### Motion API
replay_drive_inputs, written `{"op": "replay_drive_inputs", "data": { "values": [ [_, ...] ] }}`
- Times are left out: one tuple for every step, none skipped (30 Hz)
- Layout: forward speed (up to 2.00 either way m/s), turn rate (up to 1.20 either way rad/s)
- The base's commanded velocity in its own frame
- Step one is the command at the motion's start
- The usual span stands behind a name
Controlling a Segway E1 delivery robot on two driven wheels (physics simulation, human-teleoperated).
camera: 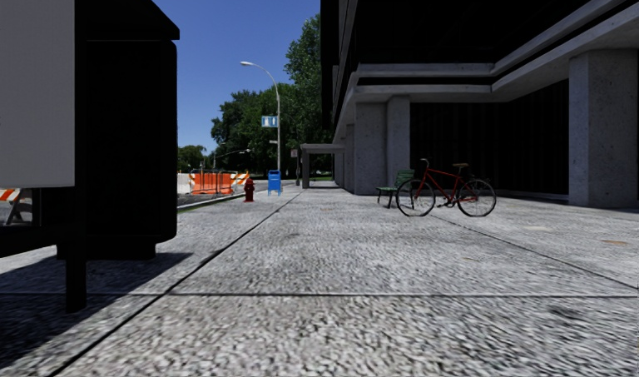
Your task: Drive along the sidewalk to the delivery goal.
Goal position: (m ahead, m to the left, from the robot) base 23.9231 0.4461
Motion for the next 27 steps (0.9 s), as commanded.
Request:
{"op": "replay_drive_inputs", "data": {
  "values": [
    [1.95, 0.0],
    [1.95, 0.0],
    [1.95, 0.0],
    [1.95, 0.0],
    [1.95, 0.0],
    [1.95, 0.0],
    [1.95, 0.0],
    [1.95, 0.0],
    [1.95, 0.0],
    [1.95, 0.0],
    [1.95, 0.0],
    [1.95, 0.0],
    [1.95, 0.0],
    [1.95, 0.0],
    [1.95, 0.0],
    [1.95, 0.0],
    [1.95, 0.0],
    [1.95, 0.0],
    [1.95, 0.0],
    [1.95, 0.0],
    [1.95, 0.0],
    [1.95, 0.0],
    [1.95, 0.0],
    [1.95, 0.0],
    [1.95, 0.0],
    [1.95, 0.0],
    [1.95, 0.0]
  ]
}}
